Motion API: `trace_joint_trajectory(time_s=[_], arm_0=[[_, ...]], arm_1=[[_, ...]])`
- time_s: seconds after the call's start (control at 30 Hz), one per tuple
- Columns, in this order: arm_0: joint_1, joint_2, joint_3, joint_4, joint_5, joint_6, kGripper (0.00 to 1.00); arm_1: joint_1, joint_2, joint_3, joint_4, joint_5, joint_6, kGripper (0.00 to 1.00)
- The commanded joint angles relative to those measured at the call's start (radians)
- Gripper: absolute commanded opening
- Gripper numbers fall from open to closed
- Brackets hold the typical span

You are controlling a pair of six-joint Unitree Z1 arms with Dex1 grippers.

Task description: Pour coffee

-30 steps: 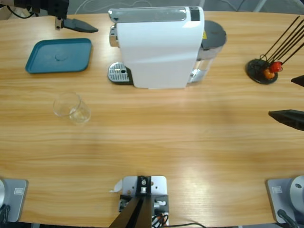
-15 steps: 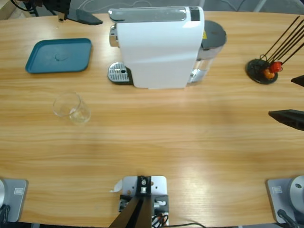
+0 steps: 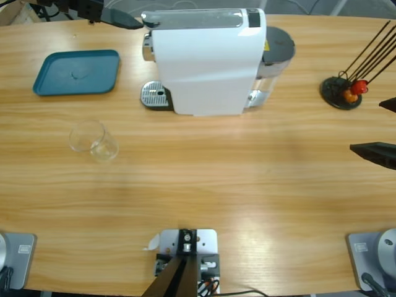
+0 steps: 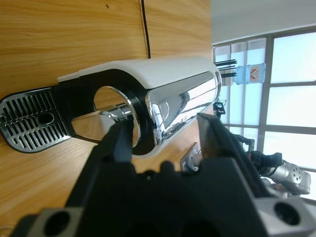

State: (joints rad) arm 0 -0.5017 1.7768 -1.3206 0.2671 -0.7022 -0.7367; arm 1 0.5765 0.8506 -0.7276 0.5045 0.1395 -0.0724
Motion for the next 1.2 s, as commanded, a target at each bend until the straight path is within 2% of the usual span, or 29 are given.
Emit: trace_joint_trajectory(time_s=[0.03, 0.43, 0.53, 0.67, 0.8, 0.93, 0.97, 1.0, 1.03, 1.1, 1.17, 1.2], arm_0=[[-0.014, 0.033, 0.023, -0.019, 0.005, 0.049, 0.0], [-0.046, -0.006, 0.034, -0.032, 0.028, 0.086, 0.0], [-0.058, -0.033, 0.028, -0.077, 0.023, 0.089, 0.0], [-0.089, -0.083, -0.099, -0.091, 0.021, 0.074, 0.0], [-0.121, -0.063, -0.249, -0.091, 0.004, 0.046, 0.0], [-0.155, -0.024, -0.278, -0.118, -0.07, 0.097, 0.0], [-0.165, -0.016, -0.266, -0.12, -0.089, 0.154, 0.309], [-0.178, -0.017, -0.241, -0.118, -0.089, 0.223, 0.815], [-0.189, -0.03, -0.199, -0.113, -0.075, 0.284, 0.959], [-0.214, -0.092, -0.091, -0.109, 0.017, 0.427, 0.968], [-0.258, -0.193, 0.009, -0.079, 0.266, 0.579, 0.983], [-0.29, -0.246, 0.023, 0.022, 0.457, 0.688, 0.998]], arm_1=[[0.008, 0.008, 0.02, -0.011, 0.005, -0.012, 1.0], [0.008, 0.004, 0.027, -0.022, 0.0, -0.01, 1.0], [0.008, 0.003, 0.027, -0.022, 0.0, -0.01, 1.0], [0.008, -0.001, 0.028, -0.023, 0.0, -0.01, 1.0], [0.008, -0.001, 0.029, -0.025, 0.001, -0.01, 1.0], [0.008, 0.005, 0.029, -0.026, -0.016, 0.003, 1.0], [0.008, 0.017, 0.018, -0.016, -0.029, 0.02, 1.0], [0.008, 0.038, 0.0, 0.004, -0.034, 0.022, 1.0], [0.008, 0.067, -0.015, 0.023, -0.046, 0.022, 1.0], [0.008, 0.104, -0.023, 0.019, -0.147, 0.045, 1.0], [-0.007, 0.097, 0.014, -0.05, -0.353, 0.175, 1.0], [-0.031, 0.096, 0.025, -0.066, -0.395, 0.224, 1.0]])
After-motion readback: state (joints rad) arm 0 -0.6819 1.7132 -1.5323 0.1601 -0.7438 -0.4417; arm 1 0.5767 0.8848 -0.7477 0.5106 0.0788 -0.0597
